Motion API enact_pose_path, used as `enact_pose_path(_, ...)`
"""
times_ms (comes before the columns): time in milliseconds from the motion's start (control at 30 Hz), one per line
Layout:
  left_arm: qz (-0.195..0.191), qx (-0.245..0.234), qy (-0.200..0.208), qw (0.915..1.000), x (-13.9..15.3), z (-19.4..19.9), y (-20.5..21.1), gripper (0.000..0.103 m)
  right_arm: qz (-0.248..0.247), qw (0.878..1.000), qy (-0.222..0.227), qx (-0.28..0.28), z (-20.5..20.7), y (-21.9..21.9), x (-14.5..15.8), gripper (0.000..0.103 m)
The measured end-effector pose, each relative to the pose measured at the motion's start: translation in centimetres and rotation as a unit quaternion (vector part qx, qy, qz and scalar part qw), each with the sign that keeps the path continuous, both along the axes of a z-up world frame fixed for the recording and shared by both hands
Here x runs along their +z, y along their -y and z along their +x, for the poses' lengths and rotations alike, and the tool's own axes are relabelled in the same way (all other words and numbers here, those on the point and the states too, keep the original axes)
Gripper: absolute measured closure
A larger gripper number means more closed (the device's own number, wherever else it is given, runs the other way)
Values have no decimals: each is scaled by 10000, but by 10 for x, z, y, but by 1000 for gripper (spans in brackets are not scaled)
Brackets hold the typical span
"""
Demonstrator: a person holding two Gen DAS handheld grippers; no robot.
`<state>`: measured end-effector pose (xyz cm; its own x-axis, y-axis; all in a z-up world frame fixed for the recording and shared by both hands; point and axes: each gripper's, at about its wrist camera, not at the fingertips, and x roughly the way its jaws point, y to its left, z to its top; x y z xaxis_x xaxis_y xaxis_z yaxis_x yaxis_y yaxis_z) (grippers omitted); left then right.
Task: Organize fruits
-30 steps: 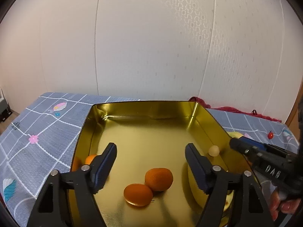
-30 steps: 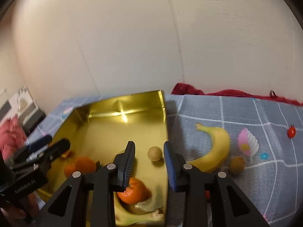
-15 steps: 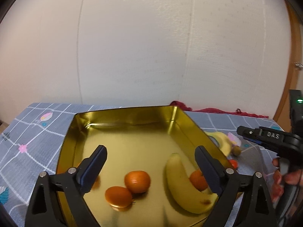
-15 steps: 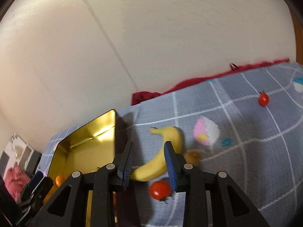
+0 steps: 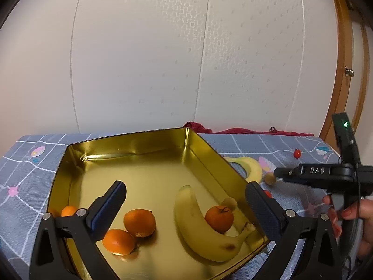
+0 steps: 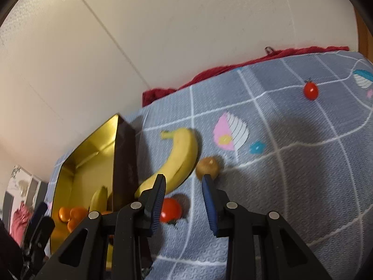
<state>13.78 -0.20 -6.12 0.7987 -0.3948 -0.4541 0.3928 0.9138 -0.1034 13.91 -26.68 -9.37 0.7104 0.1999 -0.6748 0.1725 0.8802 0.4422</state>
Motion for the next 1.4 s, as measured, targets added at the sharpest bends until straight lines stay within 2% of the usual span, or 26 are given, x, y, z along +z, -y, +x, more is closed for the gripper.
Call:
enact_pose_path(200, -114, 33, -56, 9999, 0, 3, -1, 0, 130, 9982, -313, 487, 6, -12, -14, 70)
enact_pose_path(433, -101, 20, -27, 9999, 0, 2, -1, 0, 55, 9968, -450, 664, 13, -23, -22, 73)
enact_pose_path(600, -86, -19, 0, 10000, 0, 1, 0, 0, 197, 9959, -533, 702, 18, -24, -28, 73)
enact_pose_path(800, -52, -53, 25, 10000, 0, -1, 3, 0, -316, 9947, -531, 822, 20, -37, -25, 74)
enact_pose_path(1000, -20, -127, 130, 9998, 1, -6, 8, 0, -747, 9954, -519, 313, 12, -21, -20, 74)
enact_pose_path(1167, 276, -293, 195, 9990, 0, -12, 24, 0, -612, 9952, -705, -298, 4, 11, -23, 74)
enact_pose_path(1400, 682, -727, -29, 9950, 13, -9, 69, 0, -261, 9926, -749, -916, -3, 44, -22, 74)
